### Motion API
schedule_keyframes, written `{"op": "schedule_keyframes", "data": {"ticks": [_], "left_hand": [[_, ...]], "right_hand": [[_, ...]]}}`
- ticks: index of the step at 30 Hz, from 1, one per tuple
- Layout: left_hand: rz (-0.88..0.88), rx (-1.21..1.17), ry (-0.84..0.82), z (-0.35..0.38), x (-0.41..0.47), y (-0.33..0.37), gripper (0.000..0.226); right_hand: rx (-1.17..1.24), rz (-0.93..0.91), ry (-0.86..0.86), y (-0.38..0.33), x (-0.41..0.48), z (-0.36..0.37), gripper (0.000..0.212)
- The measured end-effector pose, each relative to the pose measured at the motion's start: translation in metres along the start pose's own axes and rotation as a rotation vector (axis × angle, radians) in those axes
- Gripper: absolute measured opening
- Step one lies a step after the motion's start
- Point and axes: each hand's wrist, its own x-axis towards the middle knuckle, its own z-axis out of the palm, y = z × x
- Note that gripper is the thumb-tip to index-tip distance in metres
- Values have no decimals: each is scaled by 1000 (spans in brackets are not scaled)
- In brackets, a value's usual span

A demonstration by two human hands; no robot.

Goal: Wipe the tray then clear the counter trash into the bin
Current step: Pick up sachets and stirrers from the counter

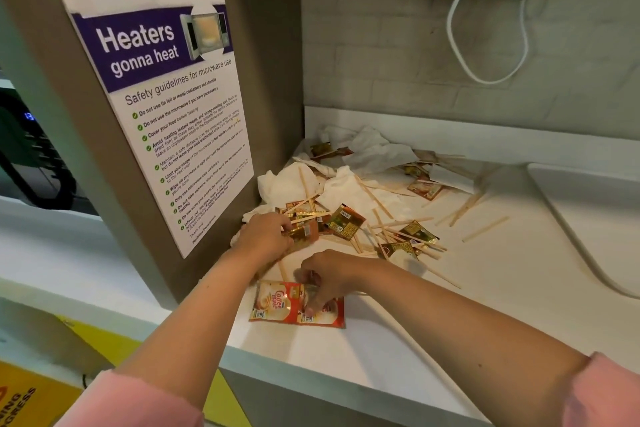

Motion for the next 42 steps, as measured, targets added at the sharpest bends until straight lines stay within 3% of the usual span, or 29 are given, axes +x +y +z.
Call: {"op": "schedule_keyframes", "data": {"ticks": [2,8,10,12,15,19,22,28,32,38,42], "left_hand": [[32,-86,53,-6,-1,5,34],[62,-249,305,-20,2,13,22],[48,-342,382,-25,2,14,16],[26,-397,424,-27,3,16,13],[15,-449,441,-25,4,17,13],[-51,-590,395,-23,5,20,18],[-195,-831,285,-19,10,20,24],[-358,-1296,4,-29,11,34,24],[-417,-1555,-56,-36,12,48,38],[-438,-1723,-33,-38,26,55,71],[-399,-1702,-64,-39,21,66,63]], "right_hand": [[-2,21,-6,0,-1,-1,57],[149,49,70,3,-6,-16,19],[294,84,98,5,-11,-26,22],[387,126,191,10,-14,-34,31],[407,143,480,19,-13,-43,26],[627,132,647,29,-9,-49,20],[845,98,707,26,-7,-56,12],[1167,39,682,16,0,-69,11],[1143,47,607,7,8,-67,13],[990,191,705,8,17,-65,3],[1046,215,803,13,18,-69,17]]}}
